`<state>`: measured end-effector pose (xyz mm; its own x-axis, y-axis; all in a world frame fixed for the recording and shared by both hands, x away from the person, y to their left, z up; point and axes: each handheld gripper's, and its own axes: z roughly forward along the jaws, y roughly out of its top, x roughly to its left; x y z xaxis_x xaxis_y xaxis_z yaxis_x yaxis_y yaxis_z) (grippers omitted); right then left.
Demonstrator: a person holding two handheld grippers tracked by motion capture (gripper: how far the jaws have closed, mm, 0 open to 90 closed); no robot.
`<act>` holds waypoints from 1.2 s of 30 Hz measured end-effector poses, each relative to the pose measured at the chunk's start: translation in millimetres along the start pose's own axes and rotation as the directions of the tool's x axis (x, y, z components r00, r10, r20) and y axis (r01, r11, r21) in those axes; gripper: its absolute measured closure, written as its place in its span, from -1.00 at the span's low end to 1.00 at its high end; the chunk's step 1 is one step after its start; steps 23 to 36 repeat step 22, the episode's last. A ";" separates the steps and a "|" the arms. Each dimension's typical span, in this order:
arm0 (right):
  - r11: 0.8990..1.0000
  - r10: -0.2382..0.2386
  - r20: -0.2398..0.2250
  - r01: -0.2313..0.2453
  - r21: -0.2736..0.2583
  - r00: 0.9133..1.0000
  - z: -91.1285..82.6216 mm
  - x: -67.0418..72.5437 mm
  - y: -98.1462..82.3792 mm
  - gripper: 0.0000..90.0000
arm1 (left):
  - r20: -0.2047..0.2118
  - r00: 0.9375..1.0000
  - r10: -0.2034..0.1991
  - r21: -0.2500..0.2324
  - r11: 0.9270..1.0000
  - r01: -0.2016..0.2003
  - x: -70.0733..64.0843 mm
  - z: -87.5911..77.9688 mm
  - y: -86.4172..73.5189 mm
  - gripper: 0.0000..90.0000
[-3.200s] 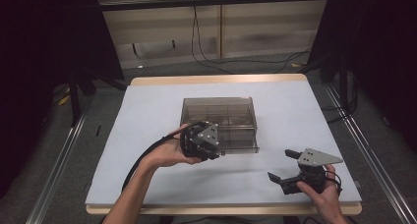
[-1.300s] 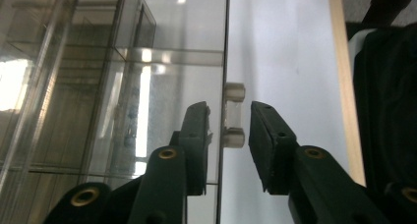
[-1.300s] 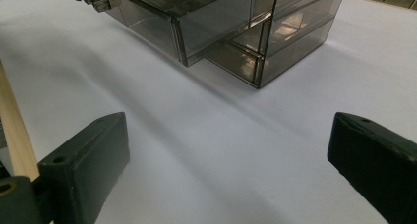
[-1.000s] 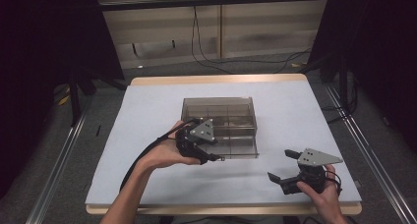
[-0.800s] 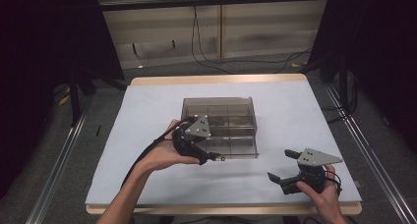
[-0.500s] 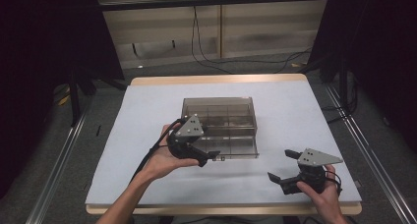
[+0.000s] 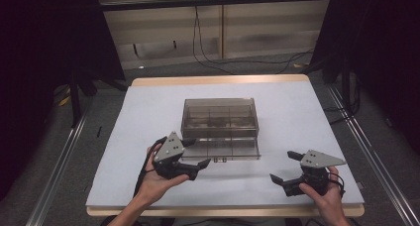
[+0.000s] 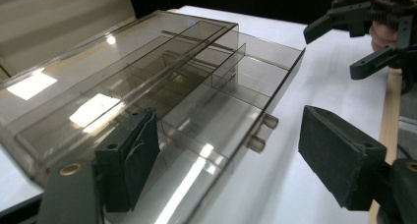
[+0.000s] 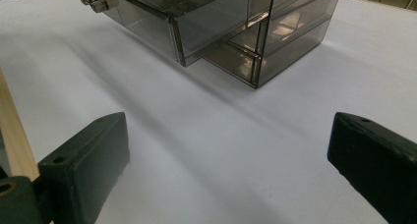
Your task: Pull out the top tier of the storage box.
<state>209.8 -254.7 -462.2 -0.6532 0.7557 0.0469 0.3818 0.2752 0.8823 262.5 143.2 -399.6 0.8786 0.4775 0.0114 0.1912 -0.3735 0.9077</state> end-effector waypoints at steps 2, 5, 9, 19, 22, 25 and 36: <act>1.000 -0.002 -0.001 0.002 -0.002 1.000 0.4 -0.3 0.1 -0.95 | -0.016 1.000 -0.015 -0.011 1.000 0.015 -1.9 -4.5 -4.4 -0.48; 1.000 -0.003 -0.001 0.003 -0.001 1.000 0.2 0.2 0.0 -0.95 | -0.045 0.999 -0.019 -0.005 1.000 0.018 -6.1 -10.1 -10.8 -0.47; 1.000 -0.001 0.001 0.001 -0.002 1.000 0.2 -0.1 0.0 -0.95 | -0.045 0.999 -0.031 -0.014 0.999 0.031 -8.3 -17.6 -17.5 -0.50; 1.000 -0.006 -0.007 0.006 -0.001 1.000 0.7 0.3 0.2 -0.95 | -0.038 0.998 -0.046 -0.011 0.999 0.046 -15.4 -20.4 -37.2 -0.44; 1.000 -0.003 -0.004 0.003 -0.001 1.000 -0.1 0.0 0.3 -0.95 | -0.024 1.000 0.004 0.013 1.000 -0.003 -20.0 -18.9 -40.8 -0.24; 1.000 -0.003 -0.004 0.003 -0.001 1.000 -0.1 0.0 0.3 -0.95 | -0.024 1.000 0.004 0.013 1.000 -0.003 -20.0 -18.9 -40.8 -0.24; 1.000 -0.003 -0.004 0.003 -0.001 1.000 -0.1 0.0 0.3 -0.95 | -0.024 1.000 0.004 0.013 1.000 -0.003 -20.0 -18.9 -40.8 -0.24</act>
